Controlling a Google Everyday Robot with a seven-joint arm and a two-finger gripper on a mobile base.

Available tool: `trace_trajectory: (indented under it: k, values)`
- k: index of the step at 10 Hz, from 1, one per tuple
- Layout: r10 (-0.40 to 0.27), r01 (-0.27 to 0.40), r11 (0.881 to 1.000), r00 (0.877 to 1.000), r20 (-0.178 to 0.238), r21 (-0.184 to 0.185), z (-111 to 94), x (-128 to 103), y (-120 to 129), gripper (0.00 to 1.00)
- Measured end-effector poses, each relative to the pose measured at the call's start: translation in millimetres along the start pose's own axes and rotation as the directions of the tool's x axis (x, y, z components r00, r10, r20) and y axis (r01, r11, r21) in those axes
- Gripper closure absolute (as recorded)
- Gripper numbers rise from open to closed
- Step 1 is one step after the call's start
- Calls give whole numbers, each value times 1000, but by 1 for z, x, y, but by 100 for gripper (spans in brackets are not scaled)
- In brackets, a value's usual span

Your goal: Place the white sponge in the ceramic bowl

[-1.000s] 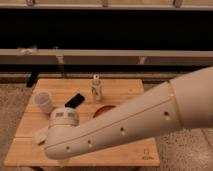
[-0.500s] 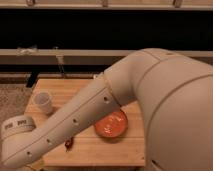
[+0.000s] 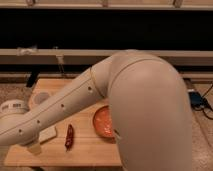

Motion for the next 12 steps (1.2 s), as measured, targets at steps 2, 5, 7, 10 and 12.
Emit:
trace_trajectory:
  k: [2, 5, 7, 10, 12]
  values:
    - [-11, 11, 1000, 1000, -24, 0, 21, -6, 0, 20]
    - [-16, 15, 1000, 998, -65, -19, 47, -10, -6, 20]
    - [-10, 7, 999, 997, -78, -34, 62, -12, -20, 20]
    - [25, -30, 998, 996, -91, -59, 76, 1, -50, 20]
    - [55, -63, 995, 993, -101, -81, 85, 16, -69, 20]
